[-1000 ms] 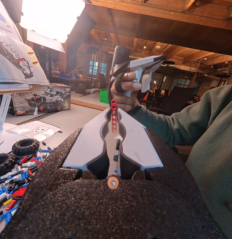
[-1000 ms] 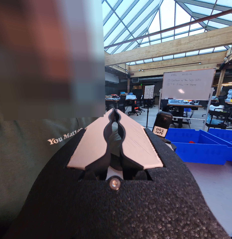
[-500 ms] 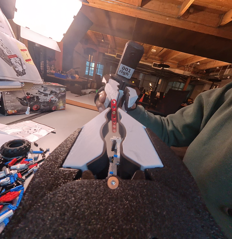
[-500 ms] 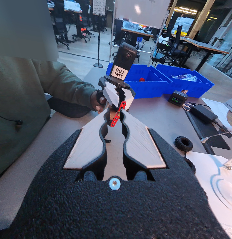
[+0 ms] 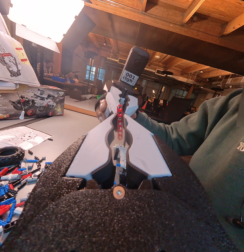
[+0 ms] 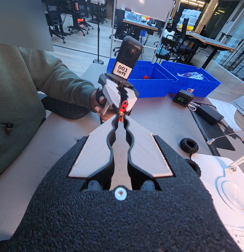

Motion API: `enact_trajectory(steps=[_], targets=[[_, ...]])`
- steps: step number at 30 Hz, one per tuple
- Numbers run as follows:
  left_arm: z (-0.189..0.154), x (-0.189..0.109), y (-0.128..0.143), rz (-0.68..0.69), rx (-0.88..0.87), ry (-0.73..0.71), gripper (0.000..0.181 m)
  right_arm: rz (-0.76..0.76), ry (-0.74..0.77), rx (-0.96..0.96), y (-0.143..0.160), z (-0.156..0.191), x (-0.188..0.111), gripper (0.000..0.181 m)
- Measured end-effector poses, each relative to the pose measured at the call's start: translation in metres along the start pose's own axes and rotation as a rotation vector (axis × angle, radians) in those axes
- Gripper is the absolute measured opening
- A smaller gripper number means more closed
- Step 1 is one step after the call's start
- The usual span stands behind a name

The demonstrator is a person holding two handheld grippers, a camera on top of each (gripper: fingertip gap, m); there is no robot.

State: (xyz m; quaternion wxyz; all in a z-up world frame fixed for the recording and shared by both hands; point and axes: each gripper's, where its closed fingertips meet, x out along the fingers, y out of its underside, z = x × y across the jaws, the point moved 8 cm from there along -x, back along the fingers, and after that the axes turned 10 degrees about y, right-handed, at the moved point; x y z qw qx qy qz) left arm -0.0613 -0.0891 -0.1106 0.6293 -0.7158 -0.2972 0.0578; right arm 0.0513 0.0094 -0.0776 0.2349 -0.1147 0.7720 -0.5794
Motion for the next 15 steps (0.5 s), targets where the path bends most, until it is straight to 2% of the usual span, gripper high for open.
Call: enact_trajectory(steps=[7,11,14,15], targets=[[-0.001,0.000,-0.001,0.003,0.014,0.002,0.007,-0.015,0.007,-0.007,-0.001,0.001,0.001,0.004],[-0.006,0.001,-0.003,0.025,0.083,0.002,0.007,-0.048,-0.012,-0.019,-0.002,0.004,0.000,0.003],[-0.011,0.003,-0.004,0.034,0.113,0.021,0.025,-0.077,-0.015,-0.017,-0.004,0.003,-0.004,0.003],[-0.011,0.003,-0.004,0.040,0.118,0.018,0.025,-0.087,-0.015,-0.014,-0.004,0.003,-0.005,0.003]])
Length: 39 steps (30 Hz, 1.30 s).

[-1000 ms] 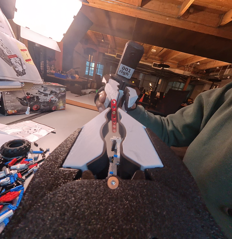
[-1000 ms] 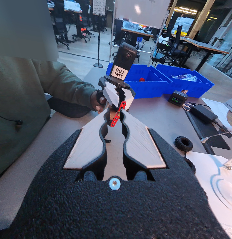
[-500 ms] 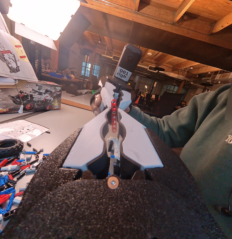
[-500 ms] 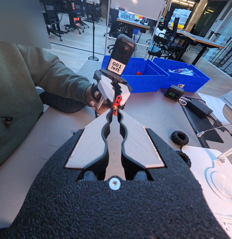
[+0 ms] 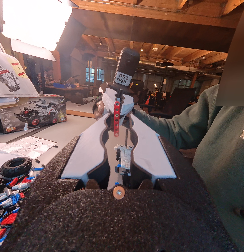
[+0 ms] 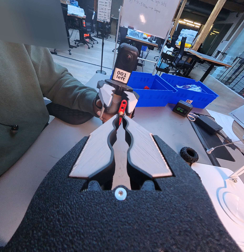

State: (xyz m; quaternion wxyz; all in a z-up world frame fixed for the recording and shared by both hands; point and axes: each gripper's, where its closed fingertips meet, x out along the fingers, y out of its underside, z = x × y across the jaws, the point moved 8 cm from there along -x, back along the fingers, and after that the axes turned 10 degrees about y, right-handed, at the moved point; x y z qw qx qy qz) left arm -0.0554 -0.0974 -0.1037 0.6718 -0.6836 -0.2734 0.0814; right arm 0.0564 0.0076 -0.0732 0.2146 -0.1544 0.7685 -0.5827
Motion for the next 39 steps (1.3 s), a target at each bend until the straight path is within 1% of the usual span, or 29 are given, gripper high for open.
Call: enact_trajectory(steps=[6,8,10,14,18,23,27,32,36,39], targets=[[0.005,0.003,0.009,0.049,-0.021,-0.030,0.020,-0.055,-0.016,0.024,-0.002,0.001,-0.001,0.003],[0.003,0.005,0.009,0.045,-0.027,-0.027,0.009,-0.053,-0.020,0.028,-0.001,0.002,0.001,0.003],[0.003,0.005,0.009,0.058,-0.020,-0.027,0.008,-0.057,-0.016,0.038,0.000,0.001,0.002,0.003],[0.003,0.004,0.007,0.093,0.012,-0.076,0.007,-0.061,0.005,0.048,0.002,-0.003,0.001,0.003],[0.000,0.005,0.002,0.109,0.047,-0.106,0.007,-0.083,-0.014,0.073,0.003,-0.005,-0.002,0.002],[-0.003,0.004,-0.003,0.062,0.021,-0.073,0.006,-0.115,-0.053,0.097,0.003,-0.005,-0.004,0.002],[-0.006,0.005,-0.006,0.049,0.039,-0.064,0.006,-0.128,-0.085,0.108,0.003,-0.003,-0.005,0.001],[-0.006,0.005,-0.006,0.021,0.030,-0.067,0.005,-0.118,-0.098,0.118,0.006,-0.004,-0.006,0.001],[-0.002,0.002,-0.005,-0.015,-0.017,-0.069,0.006,-0.095,-0.081,0.120,0.009,-0.006,-0.004,0.001],[0.005,-0.001,-0.002,-0.057,-0.103,-0.081,0.005,-0.076,-0.034,0.131,0.012,-0.011,-0.001,0.001]])
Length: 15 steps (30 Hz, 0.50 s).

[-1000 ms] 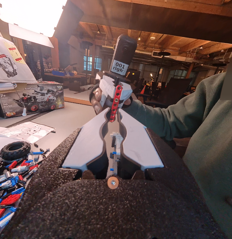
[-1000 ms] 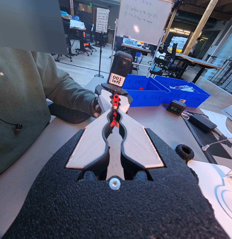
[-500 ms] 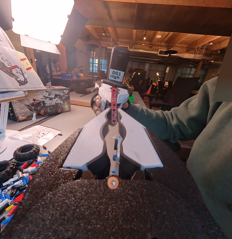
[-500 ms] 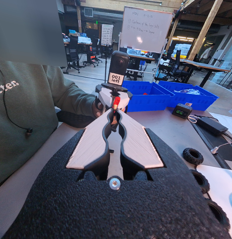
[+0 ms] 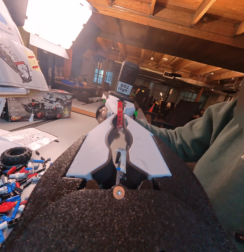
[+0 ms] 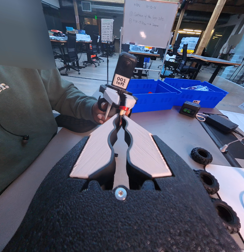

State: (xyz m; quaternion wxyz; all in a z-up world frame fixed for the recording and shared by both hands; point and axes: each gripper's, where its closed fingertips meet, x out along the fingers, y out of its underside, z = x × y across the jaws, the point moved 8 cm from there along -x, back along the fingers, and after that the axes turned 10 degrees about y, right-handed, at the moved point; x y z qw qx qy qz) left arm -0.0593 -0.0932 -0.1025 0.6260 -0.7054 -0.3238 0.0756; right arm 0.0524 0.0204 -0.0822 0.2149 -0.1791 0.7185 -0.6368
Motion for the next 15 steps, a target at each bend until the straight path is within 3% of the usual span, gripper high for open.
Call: enact_trajectory(steps=[7,15], targets=[[0.019,-0.012,0.002,-0.175,-0.277,0.004,0.005,0.068,0.170,0.039,-0.005,-0.007,0.012,0.005],[0.024,-0.013,0.006,-0.205,-0.325,0.016,0.005,0.071,0.200,0.101,-0.006,-0.010,0.016,0.006]])
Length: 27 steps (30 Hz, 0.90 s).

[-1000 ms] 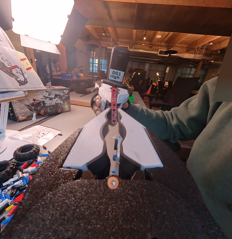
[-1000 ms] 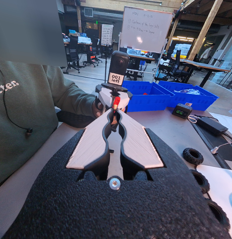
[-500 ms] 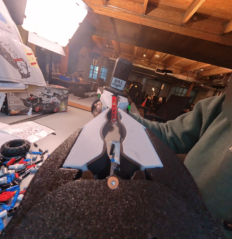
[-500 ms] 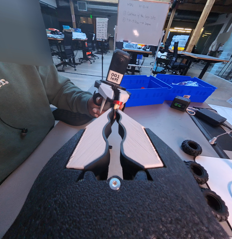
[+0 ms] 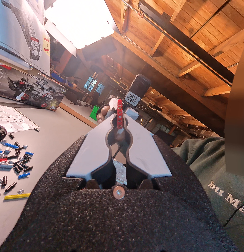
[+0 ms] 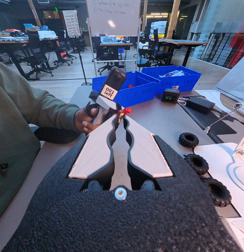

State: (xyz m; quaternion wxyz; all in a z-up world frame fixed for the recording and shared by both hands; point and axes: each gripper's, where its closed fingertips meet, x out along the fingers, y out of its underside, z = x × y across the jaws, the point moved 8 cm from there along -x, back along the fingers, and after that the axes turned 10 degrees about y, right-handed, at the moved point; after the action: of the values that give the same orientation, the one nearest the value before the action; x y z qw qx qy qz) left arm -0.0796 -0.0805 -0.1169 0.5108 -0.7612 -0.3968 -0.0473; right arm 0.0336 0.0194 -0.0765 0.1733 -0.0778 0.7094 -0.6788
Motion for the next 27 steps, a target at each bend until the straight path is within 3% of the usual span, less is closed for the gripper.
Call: enact_trajectory(steps=[6,11,16,22,25,27], targets=[[-0.004,0.003,-0.001,0.120,0.130,-0.030,0.006,0.005,-0.023,0.009,0.001,0.000,-0.002,0.003],[-0.008,0.004,0.001,0.364,0.287,-0.084,0.011,0.108,-0.039,-0.160,0.006,0.010,-0.003,0.003],[-0.009,0.004,0.006,0.466,0.278,-0.063,0.006,0.182,-0.028,-0.263,0.008,0.017,-0.003,0.003],[-0.014,0.006,-0.001,0.215,0.244,-0.030,0.005,0.032,-0.056,-0.128,0.000,0.010,-0.005,0.003],[-0.013,0.005,-0.002,0.134,0.246,-0.038,0.006,0.034,-0.089,-0.076,0.006,0.005,-0.005,0.002],[-0.023,-0.011,-0.036,-0.072,0.249,-0.015,0.005,0.093,-0.063,-0.060,0.023,-0.003,-0.007,0.002]])
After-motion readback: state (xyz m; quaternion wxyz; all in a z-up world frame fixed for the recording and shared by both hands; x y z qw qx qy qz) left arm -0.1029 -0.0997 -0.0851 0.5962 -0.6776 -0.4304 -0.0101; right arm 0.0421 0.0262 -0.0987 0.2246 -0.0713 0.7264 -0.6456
